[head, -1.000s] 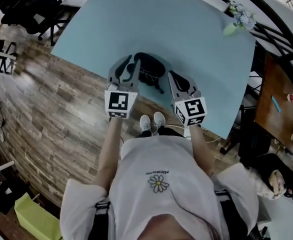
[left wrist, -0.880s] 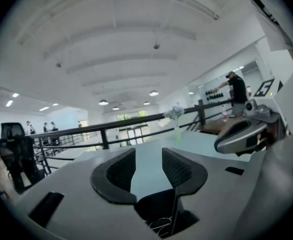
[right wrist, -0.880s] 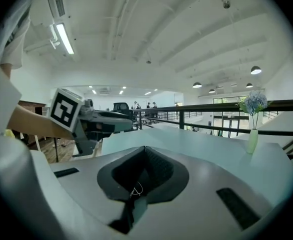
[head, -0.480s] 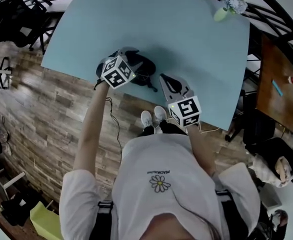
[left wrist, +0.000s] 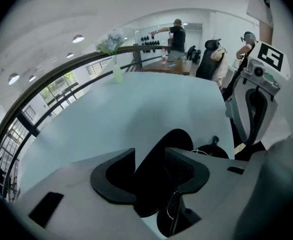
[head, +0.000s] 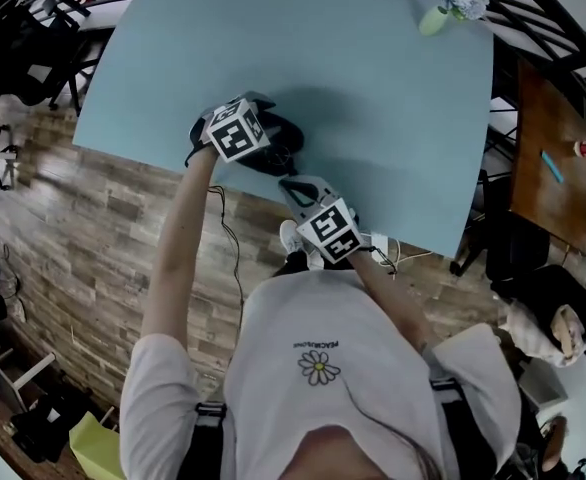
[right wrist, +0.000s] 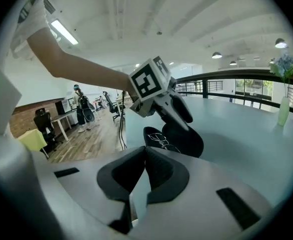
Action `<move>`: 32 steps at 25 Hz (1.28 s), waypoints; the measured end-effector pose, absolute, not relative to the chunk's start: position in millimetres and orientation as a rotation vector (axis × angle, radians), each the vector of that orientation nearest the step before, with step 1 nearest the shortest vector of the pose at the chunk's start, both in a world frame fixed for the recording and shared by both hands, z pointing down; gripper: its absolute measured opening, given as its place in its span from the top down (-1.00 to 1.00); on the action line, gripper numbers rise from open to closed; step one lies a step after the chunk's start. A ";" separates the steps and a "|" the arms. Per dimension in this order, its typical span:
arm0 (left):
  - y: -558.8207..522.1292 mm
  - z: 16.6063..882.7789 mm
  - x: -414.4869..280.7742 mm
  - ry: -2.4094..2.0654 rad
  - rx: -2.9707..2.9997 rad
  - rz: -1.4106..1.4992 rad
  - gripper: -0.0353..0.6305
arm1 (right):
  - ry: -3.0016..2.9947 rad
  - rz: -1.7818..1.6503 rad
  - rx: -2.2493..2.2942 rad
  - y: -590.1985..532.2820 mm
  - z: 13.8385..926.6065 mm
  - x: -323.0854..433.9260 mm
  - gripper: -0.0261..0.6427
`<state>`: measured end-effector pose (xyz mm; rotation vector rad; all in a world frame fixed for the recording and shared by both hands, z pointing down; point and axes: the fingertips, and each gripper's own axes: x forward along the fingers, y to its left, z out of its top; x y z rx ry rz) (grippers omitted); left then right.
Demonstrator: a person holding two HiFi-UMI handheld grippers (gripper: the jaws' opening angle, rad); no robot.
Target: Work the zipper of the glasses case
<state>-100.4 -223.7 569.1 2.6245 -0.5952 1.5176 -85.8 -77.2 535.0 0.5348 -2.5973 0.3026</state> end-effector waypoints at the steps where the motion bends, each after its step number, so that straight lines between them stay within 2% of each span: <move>1: -222.8 570.9 -99.9 -0.587 2.620 1.514 0.32 | -2.591 0.299 0.514 -74.3 538.4 -90.0 0.90; 9: -226.6 579.8 -98.0 -0.529 2.584 1.563 0.32 | -2.560 0.283 0.448 -73.4 549.7 -114.2 0.90; 32: -193.6 560.6 -109.3 -0.545 2.587 1.353 0.31 | -2.459 0.306 0.575 -98.3 570.0 -110.1 0.90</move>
